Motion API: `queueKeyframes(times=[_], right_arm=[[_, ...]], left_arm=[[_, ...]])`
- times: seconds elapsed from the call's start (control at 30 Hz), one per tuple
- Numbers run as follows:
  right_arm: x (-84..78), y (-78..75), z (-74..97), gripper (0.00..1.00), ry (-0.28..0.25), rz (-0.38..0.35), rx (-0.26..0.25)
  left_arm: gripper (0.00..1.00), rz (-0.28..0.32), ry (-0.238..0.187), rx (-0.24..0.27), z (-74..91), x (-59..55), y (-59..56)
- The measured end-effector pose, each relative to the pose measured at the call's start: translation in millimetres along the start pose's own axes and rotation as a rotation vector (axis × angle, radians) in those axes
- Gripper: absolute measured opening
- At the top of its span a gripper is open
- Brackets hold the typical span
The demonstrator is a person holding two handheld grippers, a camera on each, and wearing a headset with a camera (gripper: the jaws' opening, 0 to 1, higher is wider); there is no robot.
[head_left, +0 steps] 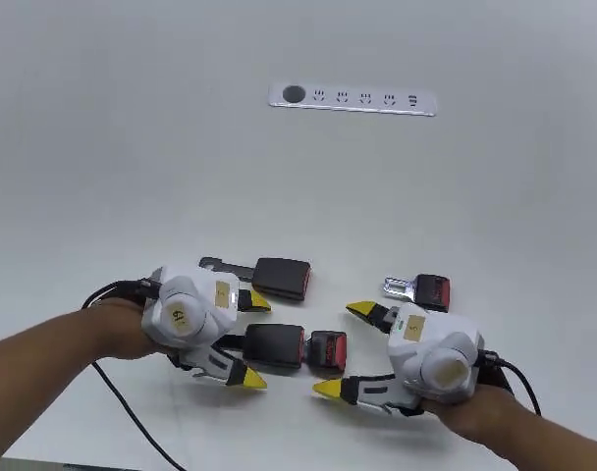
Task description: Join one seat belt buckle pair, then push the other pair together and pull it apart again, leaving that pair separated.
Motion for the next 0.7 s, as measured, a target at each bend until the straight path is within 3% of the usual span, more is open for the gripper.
queueKeyframes(times=[0.07,0.23,0.4,0.5,0.7], right_arm=[[-1.3,0.3,3.2,0.71,0.006,-0.003,-0.007],[-2.6,1.6,11.2,0.73,0.006,-0.001,-0.025],[0.8,-2.5,23.2,0.75,-0.026,-0.024,-0.055],[-2.0,-10.8,30.7,0.78,-0.048,-0.066,-0.078],[-1.7,-25.1,53.7,0.79,-0.068,-0.064,-0.123]], left_arm=[[0.71,0.029,0.005,0.016,3.4,1.1,-0.7],[0.72,0.025,0.013,0.036,12.5,1.8,-4.7],[0.75,0.044,-0.005,0.093,21.3,6.1,-1.7],[0.75,0.051,-0.013,0.115,26.0,8.7,-0.4],[0.79,0.047,-0.017,0.159,36.7,14.6,2.6]])
Point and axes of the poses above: the centre of the closed fingertips' face, and the gripper's own axes: z roughly backward along the fingers, y roughly to its left, x roughly out of its top, the point moved 9 cm from there along z, roughly backward along the fingers, and after that the axes turned 4 degrees about -y, right-handed, at the moved point
